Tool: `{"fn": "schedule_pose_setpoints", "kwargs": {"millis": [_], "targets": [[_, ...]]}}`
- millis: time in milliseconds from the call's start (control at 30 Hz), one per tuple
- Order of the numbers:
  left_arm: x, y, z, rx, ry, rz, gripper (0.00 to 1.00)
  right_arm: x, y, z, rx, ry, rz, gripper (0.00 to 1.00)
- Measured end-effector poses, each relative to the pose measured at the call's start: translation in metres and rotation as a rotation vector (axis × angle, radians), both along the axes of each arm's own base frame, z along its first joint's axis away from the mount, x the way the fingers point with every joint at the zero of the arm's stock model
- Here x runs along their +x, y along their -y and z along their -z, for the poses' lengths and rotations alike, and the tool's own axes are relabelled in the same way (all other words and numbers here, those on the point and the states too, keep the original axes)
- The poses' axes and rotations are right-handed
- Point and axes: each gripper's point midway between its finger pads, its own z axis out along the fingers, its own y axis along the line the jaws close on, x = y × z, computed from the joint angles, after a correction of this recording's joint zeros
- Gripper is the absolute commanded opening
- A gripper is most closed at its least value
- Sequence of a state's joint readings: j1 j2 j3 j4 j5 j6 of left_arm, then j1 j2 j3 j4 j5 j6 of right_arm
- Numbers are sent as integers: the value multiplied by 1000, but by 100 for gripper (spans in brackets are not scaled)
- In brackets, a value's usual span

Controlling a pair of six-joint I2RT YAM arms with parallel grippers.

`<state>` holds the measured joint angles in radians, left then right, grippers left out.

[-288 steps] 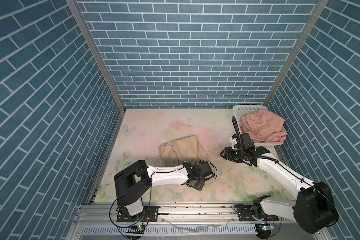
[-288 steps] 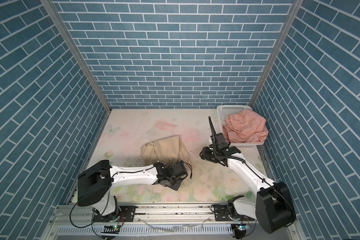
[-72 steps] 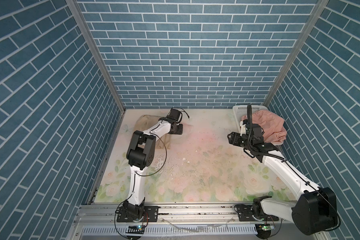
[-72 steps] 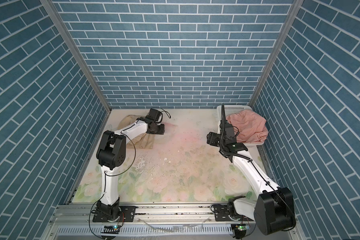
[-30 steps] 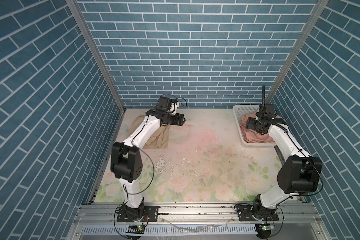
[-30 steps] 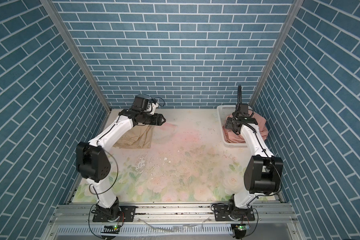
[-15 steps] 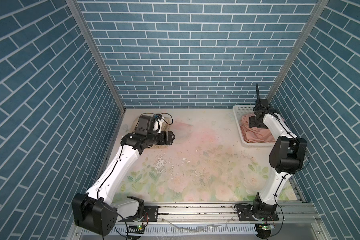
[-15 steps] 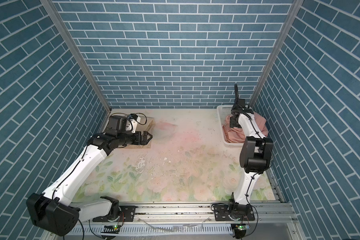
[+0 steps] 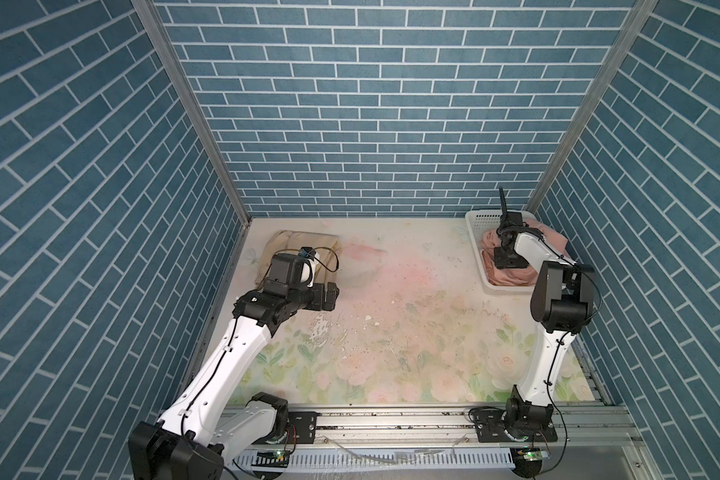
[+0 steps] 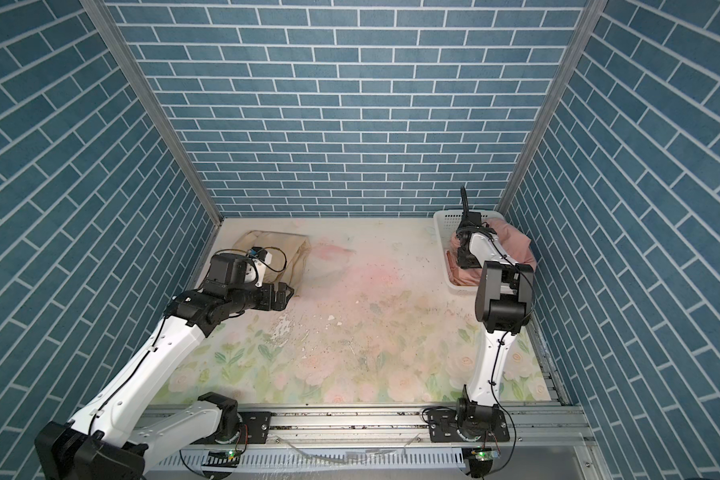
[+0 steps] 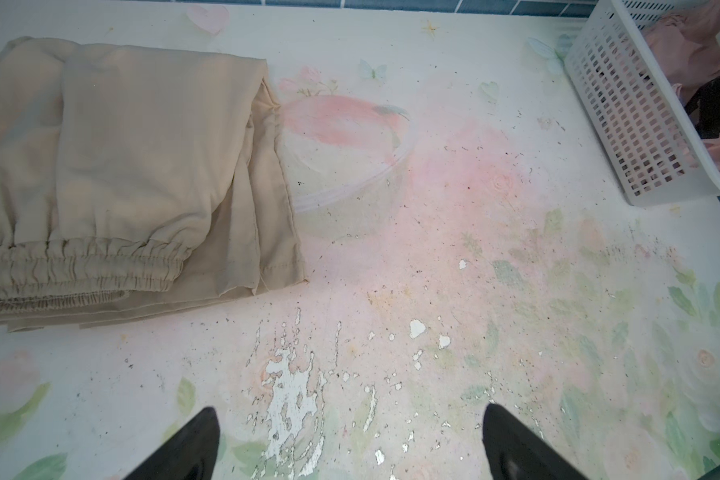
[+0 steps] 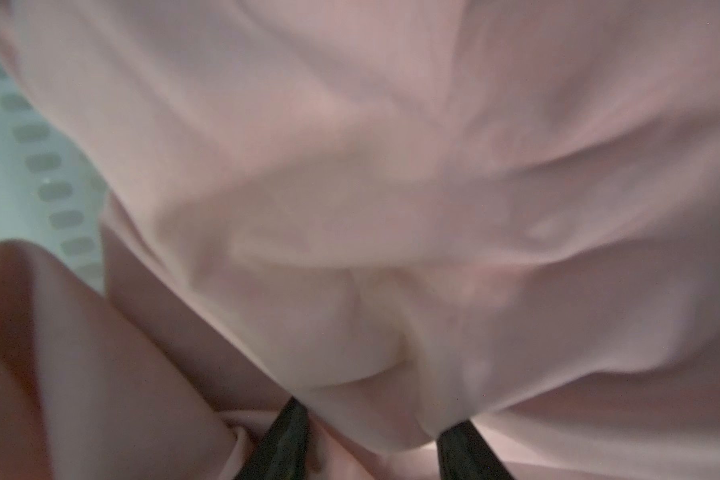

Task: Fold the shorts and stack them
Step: 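Grasp the pink shorts in the basket with the right gripper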

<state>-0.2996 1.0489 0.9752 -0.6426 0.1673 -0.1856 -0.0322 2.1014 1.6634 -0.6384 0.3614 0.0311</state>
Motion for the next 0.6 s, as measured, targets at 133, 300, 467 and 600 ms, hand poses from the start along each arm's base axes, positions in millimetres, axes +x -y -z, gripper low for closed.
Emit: {"fn": "schedule_pose_setpoints", "kwargs": {"millis": [133, 300, 467, 600], "targets": [[-2, -8, -6, 26, 27, -23, 100, -1, -4, -13, 31, 59, 8, 0], [-4, -13, -2, 48, 14, -36, 100, -8, -17, -80, 89, 214, -10, 0], [-4, -13, -2, 52, 11, -39, 100, -24, -29, -179, 128, 448, -33, 0], [-4, -16, -1, 68, 16, -41, 100, -39, -35, -236, 154, 569, -55, 0]]}}
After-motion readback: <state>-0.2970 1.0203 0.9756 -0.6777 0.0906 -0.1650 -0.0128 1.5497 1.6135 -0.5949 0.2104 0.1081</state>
